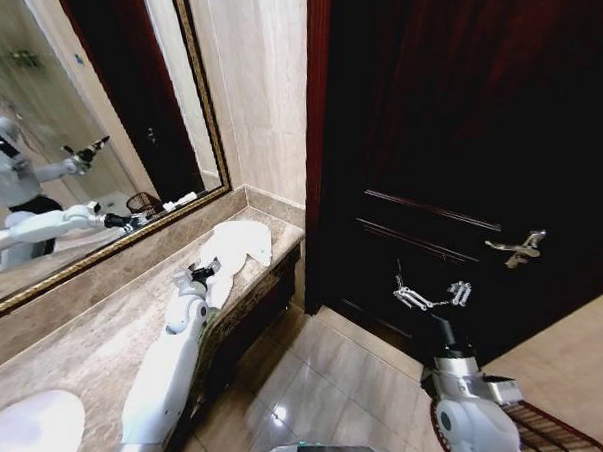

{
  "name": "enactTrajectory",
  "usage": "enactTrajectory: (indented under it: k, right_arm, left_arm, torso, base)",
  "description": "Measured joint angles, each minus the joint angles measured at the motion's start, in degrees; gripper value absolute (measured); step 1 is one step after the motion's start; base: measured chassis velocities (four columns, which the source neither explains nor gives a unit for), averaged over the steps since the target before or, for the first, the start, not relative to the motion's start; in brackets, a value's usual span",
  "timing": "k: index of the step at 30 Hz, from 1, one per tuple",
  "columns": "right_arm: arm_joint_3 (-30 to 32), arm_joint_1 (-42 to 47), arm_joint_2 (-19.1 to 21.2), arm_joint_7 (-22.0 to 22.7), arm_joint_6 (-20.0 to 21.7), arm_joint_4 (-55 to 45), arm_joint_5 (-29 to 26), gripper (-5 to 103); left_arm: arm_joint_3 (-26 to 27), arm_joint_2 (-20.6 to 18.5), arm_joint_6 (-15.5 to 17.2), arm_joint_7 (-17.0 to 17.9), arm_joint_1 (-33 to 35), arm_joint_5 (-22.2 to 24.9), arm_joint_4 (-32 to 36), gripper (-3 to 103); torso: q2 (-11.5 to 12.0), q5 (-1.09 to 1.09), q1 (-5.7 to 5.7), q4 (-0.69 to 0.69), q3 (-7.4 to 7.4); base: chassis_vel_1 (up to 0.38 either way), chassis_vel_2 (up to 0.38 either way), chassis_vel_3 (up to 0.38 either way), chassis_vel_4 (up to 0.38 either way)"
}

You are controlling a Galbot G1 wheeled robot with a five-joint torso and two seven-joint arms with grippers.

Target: Discard the used towel into the hamper.

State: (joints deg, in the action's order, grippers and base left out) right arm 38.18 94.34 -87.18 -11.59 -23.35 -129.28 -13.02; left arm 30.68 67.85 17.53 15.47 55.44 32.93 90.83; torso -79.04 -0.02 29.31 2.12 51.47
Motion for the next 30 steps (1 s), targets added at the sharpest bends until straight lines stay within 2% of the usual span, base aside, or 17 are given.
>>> enactTrajectory:
  k: [1, 2, 4, 5, 8, 11, 12, 14, 15, 17, 19, 21, 26, 30]
  right_arm:
    - [0.0, -0.1, -0.1, 0.2, -0.1, 0.1, 0.0, 100]
    - [0.0, -0.1, -0.1, 0.2, -0.1, 0.1, 0.0, 100]
    - [0.0, -0.2, -0.1, 0.5, -0.1, 0.1, -0.1, 100]
    - [0.0, -0.2, -0.1, 0.5, -0.1, 0.1, -0.1, 100]
    - [0.0, -0.2, -0.5, 0.6, -0.1, -0.1, -0.1, 100]
    - [0.0, -0.1, -0.5, 0.6, -0.1, -0.2, -0.1, 100]
    - [0.0, -0.1, -0.5, 0.6, -0.1, -0.4, -0.1, 100]
    - [0.3, -0.1, -0.2, 0.6, -0.1, -0.6, -0.4, 100]
    - [0.3, -0.1, -0.2, 0.6, -0.1, -0.6, -0.4, 100]
    - [0.7, -0.1, -0.1, 0.7, -0.1, -0.6, -0.8, 100]
    - [0.7, -0.1, -0.1, 0.8, -0.1, -0.6, -0.9, 100]
    - [0.6, 0.0, -0.3, 0.8, -0.2, -0.5, -1.0, 100]
    - [0.5, 0.0, -0.4, 0.8, -0.4, -0.1, -1.0, 100]
    - [0.4, -0.3, -0.4, 0.9, -0.5, 0.3, -1.0, 100]
  left_arm:
    - [0.0, -0.4, -0.7, -0.9, 0.2, 0.2, -0.2, 68]
    - [0.0, -0.4, -0.7, -0.9, 0.2, 0.2, -0.2, 68]
    - [-0.1, -1.0, -1.3, -2.8, 0.7, 1.1, -0.1, 57]
    - [-0.1, -1.0, -1.3, -2.8, 0.7, 1.1, -0.1, 57]
    - [-0.2, -1.0, -0.2, -5.7, 1.1, 7.1, 1.4, 39]
    - [-0.2, -0.9, 0.8, -7.4, 1.2, 9.7, 2.0, 34]
    - [-0.2, -0.8, 0.9, -8.7, 1.3, 10.3, 2.1, 28]
    - [-0.2, -0.6, 0.8, -9.6, 1.4, 10.6, 2.3, 18]
    - [-0.2, -0.6, 0.8, -9.6, 1.4, 10.6, 2.3, 18]
    - [-0.2, -0.3, 0.4, -9.8, 1.5, 10.7, 2.4, 7]
    - [-0.2, -0.3, 0.3, -9.8, 1.6, 10.7, 2.4, 7]
    - [0.0, -0.2, 0.2, -9.2, 1.7, 10.3, 2.4, 1]
    - [0.9, -0.1, -1.1, -6.9, 2.3, 7.3, 1.5, 0]
    - [1.4, -0.5, -2.1, -6.7, 2.8, 5.7, 0.9, 0]
  torso:
    - [0.0, 0.01, 0.00, 0.00, 0.00]
    - [0.0, 0.01, 0.00, 0.00, 0.00]
    - [0.0, 0.01, 0.00, 0.01, 0.00]
    - [0.0, 0.01, 0.00, 0.01, 0.00]
    - [0.0, 0.03, 0.00, 0.00, 0.00]
    - [0.0, 0.03, 0.00, 0.00, 0.00]
    - [0.0, 0.02, 0.00, 0.00, 0.00]
    - [0.0, 0.02, 0.00, 0.00, 0.00]
    - [0.0, 0.02, 0.00, 0.00, 0.00]
    - [0.0, 0.02, 0.00, 0.00, 0.00]
    - [0.0, 0.02, 0.00, 0.00, 0.00]
    - [0.0, 0.02, 0.00, 0.00, 0.00]
    - [0.0, 0.02, 0.00, 0.00, 0.00]
    - [0.0, 0.02, 0.00, 0.01, 0.00]
  base:
    - [0.000, 0.000, 0.000, 0.000]
    - [0.000, 0.000, 0.000, 0.000]
    - [0.000, 0.000, 0.000, 0.000]
    - [0.000, 0.000, 0.000, 0.000]
    - [0.000, 0.000, 0.000, 0.000]
    - [0.000, 0.000, 0.000, 0.000]
    - [0.000, 0.000, 0.000, 0.000]
    - [0.000, 0.000, 0.000, 0.000]
    - [0.000, 0.000, 0.000, 0.000]
    - [0.000, 0.000, 0.000, 0.000]
    - [0.000, 0.000, 0.000, 0.000]
    - [0.000, 0.000, 0.000, 0.000]
    - [0.000, 0.000, 0.000, 0.000]
    - [0.000, 0.000, 0.000, 0.000]
